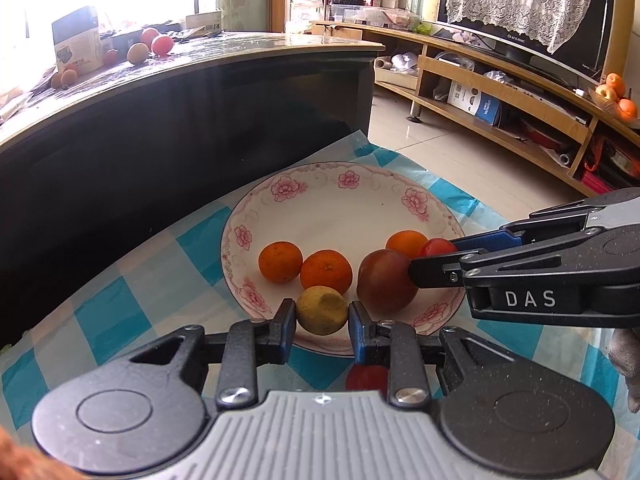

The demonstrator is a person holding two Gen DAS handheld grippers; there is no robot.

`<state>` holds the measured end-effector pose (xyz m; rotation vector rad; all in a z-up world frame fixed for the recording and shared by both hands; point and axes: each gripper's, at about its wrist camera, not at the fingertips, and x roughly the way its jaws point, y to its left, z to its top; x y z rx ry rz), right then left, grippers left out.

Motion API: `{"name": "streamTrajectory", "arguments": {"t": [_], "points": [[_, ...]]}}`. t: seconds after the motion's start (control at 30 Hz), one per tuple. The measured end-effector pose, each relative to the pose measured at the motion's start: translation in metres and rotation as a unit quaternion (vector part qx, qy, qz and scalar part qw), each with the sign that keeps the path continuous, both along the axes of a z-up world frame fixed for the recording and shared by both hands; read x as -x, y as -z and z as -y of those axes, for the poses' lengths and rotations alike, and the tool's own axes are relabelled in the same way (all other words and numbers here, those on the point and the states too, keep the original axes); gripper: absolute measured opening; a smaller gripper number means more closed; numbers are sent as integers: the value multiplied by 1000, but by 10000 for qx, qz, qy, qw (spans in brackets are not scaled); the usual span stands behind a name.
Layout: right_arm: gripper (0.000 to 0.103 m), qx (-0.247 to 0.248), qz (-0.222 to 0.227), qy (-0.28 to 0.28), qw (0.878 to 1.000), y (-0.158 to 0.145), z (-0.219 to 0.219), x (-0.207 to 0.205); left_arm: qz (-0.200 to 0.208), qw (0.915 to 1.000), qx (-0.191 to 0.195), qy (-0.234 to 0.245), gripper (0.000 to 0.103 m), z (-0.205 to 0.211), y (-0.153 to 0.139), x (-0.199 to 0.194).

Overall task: Organize fruits
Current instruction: 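Open the left gripper over the bowl while the right gripper releases its tomato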

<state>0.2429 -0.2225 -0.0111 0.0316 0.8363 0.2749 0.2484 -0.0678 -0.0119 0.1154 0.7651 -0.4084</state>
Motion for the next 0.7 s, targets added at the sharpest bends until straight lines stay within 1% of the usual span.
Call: {"name": "streamTrajectory", "arguments": {"t": [0.17, 0.27, 0.33, 0.43, 0.6, 0.7], "points": [[26, -24, 45, -10, 10000, -1, 0, -1, -15, 10000, 52, -34, 39, -2, -1, -1], [28, -45, 56, 29, 10000, -1, 1, -1, 11, 10000, 31, -38, 40, -2, -1, 0], [32, -92, 74, 45, 9999, -2, 3, -1, 22, 10000, 28, -51, 40, -3, -2, 0], [33, -133, 153, 64, 9998, -6, 5, 0, 43, 9999, 63, -99, 40, -5, -5, 0], [33, -251, 344, 261, 9987, -16, 15, 3, 51, 9998, 120, -132, 41, -9, -9, 2], [33, -284, 353, 281, 9986, -18, 19, 6, 3, 9998, 155, -78, 41, -10, -11, 6]]}}
